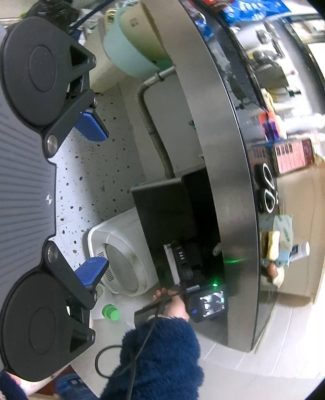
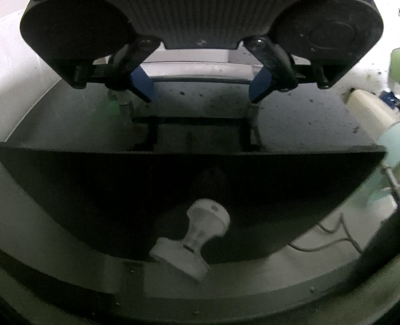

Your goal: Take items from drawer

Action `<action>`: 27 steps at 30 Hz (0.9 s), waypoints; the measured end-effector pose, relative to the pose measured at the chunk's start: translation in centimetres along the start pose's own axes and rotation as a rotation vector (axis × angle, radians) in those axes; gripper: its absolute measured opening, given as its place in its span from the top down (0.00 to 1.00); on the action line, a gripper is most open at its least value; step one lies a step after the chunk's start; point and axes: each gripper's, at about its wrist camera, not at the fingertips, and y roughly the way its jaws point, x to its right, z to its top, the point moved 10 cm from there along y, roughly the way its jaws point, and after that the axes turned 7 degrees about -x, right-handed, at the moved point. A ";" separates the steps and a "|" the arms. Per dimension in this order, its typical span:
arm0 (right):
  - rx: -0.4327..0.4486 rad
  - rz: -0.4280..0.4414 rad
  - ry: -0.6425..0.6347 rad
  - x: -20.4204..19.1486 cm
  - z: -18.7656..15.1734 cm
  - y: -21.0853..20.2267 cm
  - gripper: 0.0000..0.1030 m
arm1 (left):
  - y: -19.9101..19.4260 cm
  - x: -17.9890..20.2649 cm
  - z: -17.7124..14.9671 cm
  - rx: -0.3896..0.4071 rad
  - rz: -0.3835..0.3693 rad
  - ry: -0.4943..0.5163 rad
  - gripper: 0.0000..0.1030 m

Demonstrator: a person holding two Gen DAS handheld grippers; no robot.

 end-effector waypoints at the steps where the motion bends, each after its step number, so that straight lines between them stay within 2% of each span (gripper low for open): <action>1: 0.011 0.007 0.000 0.2 -0.2 -0.8 0.18 | 0.1 0.2 0.1 0.003 -0.004 0.008 0.03; 6: 0.049 0.041 0.009 0.9 -2.0 -5.7 0.15 | 0.5 1.3 1.1 0.024 -0.042 0.017 0.03; 10: 0.055 0.013 0.000 1.6 -4.3 -9.8 0.15 | 0.8 1.9 1.6 0.030 -0.054 0.018 0.03; 14: 0.065 -0.031 0.012 2.1 -6.7 -13.6 0.14 | 0.3 2.4 2.0 0.081 -0.022 0.044 0.03; 18: 0.040 -0.119 0.074 2.4 -8.4 -17.3 0.14 | -0.5 3.1 2.2 0.111 -0.021 0.073 0.03; 24: -0.020 -0.104 0.185 1.4 -10.6 -22.5 0.14 | -1.5 4.0 2.4 0.114 -0.029 0.076 0.03; 27: -0.028 -0.151 0.196 0.7 -10.4 -24.3 0.14 | -2.0 4.5 2.2 0.112 -0.041 0.077 0.03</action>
